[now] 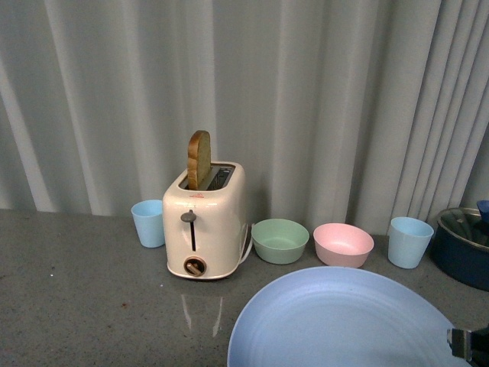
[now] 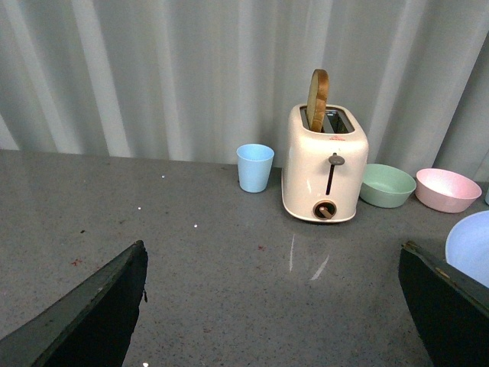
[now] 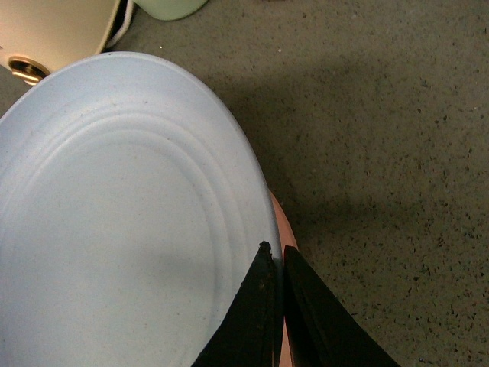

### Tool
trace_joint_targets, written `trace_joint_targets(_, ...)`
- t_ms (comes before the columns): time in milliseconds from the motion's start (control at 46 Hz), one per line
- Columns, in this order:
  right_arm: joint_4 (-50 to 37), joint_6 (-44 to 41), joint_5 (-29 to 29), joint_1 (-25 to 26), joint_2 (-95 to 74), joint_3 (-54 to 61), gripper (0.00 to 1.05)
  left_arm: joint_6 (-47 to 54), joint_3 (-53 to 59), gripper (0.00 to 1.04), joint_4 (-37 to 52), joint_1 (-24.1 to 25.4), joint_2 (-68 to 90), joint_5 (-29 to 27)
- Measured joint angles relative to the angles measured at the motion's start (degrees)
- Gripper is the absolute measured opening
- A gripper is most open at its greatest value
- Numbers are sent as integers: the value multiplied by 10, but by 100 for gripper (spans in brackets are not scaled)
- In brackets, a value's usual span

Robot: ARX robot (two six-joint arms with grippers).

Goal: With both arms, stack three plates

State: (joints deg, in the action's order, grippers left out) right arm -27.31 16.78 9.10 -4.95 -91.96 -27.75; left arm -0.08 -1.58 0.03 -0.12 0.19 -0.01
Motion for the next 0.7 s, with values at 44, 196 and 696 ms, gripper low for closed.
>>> trace_joint_targets(44, -6, 0, 1, 2, -10, 3, 3, 0, 0, 98, 0, 0, 0, 0)
trace_joint_targets(196, -27, 0, 4, 9, -41, 6, 3, 0, 0, 98, 0, 0, 0, 0)
trace_joint_targets(696, -41, 1, 9, 7, -107, -24, 3, 0, 0, 98, 0, 0, 0, 0)
